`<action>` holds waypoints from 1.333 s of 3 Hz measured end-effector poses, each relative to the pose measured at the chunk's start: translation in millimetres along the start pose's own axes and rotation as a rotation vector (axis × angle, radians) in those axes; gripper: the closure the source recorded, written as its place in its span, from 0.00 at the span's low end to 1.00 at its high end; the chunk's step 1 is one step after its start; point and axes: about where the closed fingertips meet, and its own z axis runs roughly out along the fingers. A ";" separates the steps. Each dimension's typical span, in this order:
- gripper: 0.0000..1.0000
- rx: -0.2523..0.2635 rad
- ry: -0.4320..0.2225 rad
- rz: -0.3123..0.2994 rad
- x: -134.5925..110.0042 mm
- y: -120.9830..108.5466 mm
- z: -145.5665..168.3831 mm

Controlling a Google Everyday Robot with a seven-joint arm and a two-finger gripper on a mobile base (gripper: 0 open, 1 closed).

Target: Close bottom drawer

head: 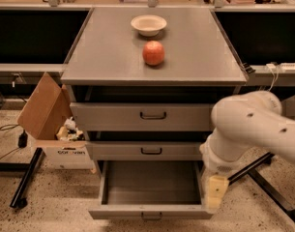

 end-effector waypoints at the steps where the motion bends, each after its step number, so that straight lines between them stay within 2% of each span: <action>1: 0.00 -0.048 0.000 -0.038 -13.2 11.2 44.9; 3: 0.00 -0.194 -0.137 -0.069 -60.4 52.4 105.1; 4: 0.00 -0.249 -0.215 -0.053 -86.7 72.2 123.4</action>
Offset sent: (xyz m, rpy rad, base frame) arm -0.0417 0.0830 -0.1069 0.1841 0.1774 0.0982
